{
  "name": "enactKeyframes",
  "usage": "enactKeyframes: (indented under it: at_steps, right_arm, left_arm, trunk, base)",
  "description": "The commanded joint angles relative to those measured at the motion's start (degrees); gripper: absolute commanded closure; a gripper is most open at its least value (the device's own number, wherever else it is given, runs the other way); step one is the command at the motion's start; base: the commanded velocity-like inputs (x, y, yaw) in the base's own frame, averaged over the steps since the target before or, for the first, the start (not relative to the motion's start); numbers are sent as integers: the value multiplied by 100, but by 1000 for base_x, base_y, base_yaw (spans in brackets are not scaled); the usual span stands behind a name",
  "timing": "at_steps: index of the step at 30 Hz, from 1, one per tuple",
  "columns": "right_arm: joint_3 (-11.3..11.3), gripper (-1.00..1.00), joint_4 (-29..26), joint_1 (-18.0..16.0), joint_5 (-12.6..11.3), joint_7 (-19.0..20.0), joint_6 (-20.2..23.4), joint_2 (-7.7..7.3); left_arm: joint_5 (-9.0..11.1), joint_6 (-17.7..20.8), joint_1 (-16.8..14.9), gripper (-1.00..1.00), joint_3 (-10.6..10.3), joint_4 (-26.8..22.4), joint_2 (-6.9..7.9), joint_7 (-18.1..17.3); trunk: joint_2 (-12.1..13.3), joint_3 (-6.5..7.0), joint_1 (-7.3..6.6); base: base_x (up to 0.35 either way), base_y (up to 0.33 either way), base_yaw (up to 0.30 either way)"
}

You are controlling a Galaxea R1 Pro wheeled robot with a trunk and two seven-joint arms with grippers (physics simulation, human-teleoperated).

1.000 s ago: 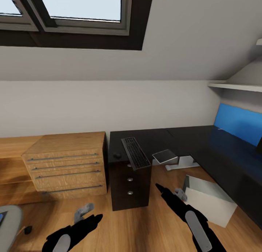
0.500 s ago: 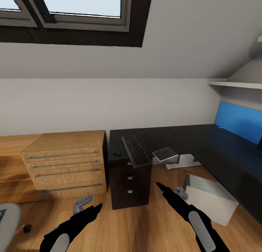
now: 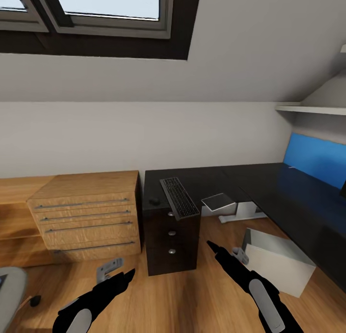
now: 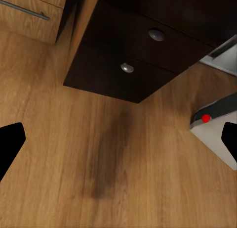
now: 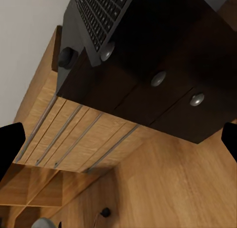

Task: In the bedroom, organize the workspace by keeping the computer under the desk, ensuring the monitor is on the desk, placing the keyboard on the desk next to the monitor, placing the mouse on the desk next to the keyboard, moving the folder from the swivel chair onto the desk next to the mouse, stacking the notebook on top of the folder with the pen on top of the notebook, and positioning the swivel chair next to the desk.

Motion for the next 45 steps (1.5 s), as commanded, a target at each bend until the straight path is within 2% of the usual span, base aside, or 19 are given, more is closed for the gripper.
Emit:
enactKeyframes:
  at_steps: [1, 5, 9, 12, 14, 17, 21, 23, 27, 29, 33, 37, 43, 45]
  right_arm:
    - [-14, -100, 7, -3, -32, 4, 25, 0]
    - [-145, -100, 105, -3, -34, -4, 17, 5]
    - [-438, -100, 266, -3, -43, -2, 17, 19]
    - [-533, -100, 306, -3, -47, -16, 35, 24]
    - [-553, -100, 315, -3, -57, -13, 39, 36]
    - [-553, -100, 326, -3, -221, 3, 27, 91]
    - [-545, -100, 347, -3, -585, 13, 23, 152]
    - [-542, -100, 371, -3, -681, 31, 23, 163]
    - [-525, -100, 513, -3, -706, 299, 22, 167]
    - [-500, -100, 818, -3, -705, 509, 21, 186]
    - [-498, -100, 859, -3, -708, 544, 16, 196]
    - [-497, -100, 879, -3, -706, 734, 44, 283]
    - [-497, -100, 874, -3, -701, 1206, 48, 298]
    - [-497, -100, 865, -3, -699, 1250, 52, 299]
  left_arm:
    - [60, 9, -3, -100, -11, -4, 5, 55]
    - [61, 10, -5, -100, -11, 3, 5, 52]
    - [61, 21, -5, -100, -11, 17, 5, 49]
    - [62, 31, -7, -100, -11, 19, 5, 45]
    - [64, 34, -5, -100, -11, 20, 5, 46]
    - [62, 36, -6, -100, -11, 21, 5, 47]
    - [61, 36, -3, -100, -11, 21, 5, 43]
    - [72, 37, -5, -100, -9, 36, 9, 42]
    - [68, 34, -5, -100, -10, 46, 38, 42]
    - [68, 33, -6, -100, -11, 47, 56, 38]
    - [69, 35, -5, -100, -11, 47, 57, 35]
    - [62, 3, -4, -100, -6, 18, 58, 20]
    - [61, -30, -6, -100, -6, -18, 58, 30]
    - [61, -30, -5, -100, -9, -20, 58, 36]
  trunk:
    - [-4, -6, 0]
    - [-4, -6, 0]
    - [-4, -6, 0]
    - [-4, -6, 0]
    - [-4, -6, 0]
    - [-4, -6, 0]
    - [-4, -6, 0]
    - [-4, -6, 0]
    - [-4, -6, 0]
    - [-4, -6, 0]
    - [-4, -6, 0]
    - [-4, -6, 0]
    - [-244, -114, 132]
    - [-324, -150, 176]
  base:
    - [0, 0, 0]
    - [76, 0, 0]
    - [234, 0, 0]
    - [158, 0, 0]
    - [70, 0, 0]
    - [18, 0, 0]
    - [34, 0, 0]
    - [248, 0, 0]
    - [304, 0, 0]
    - [243, 0, 0]
    - [97, 0, 0]
    - [12, 0, 0]
    - [1, 0, 0]
    - [0, 0, 0]
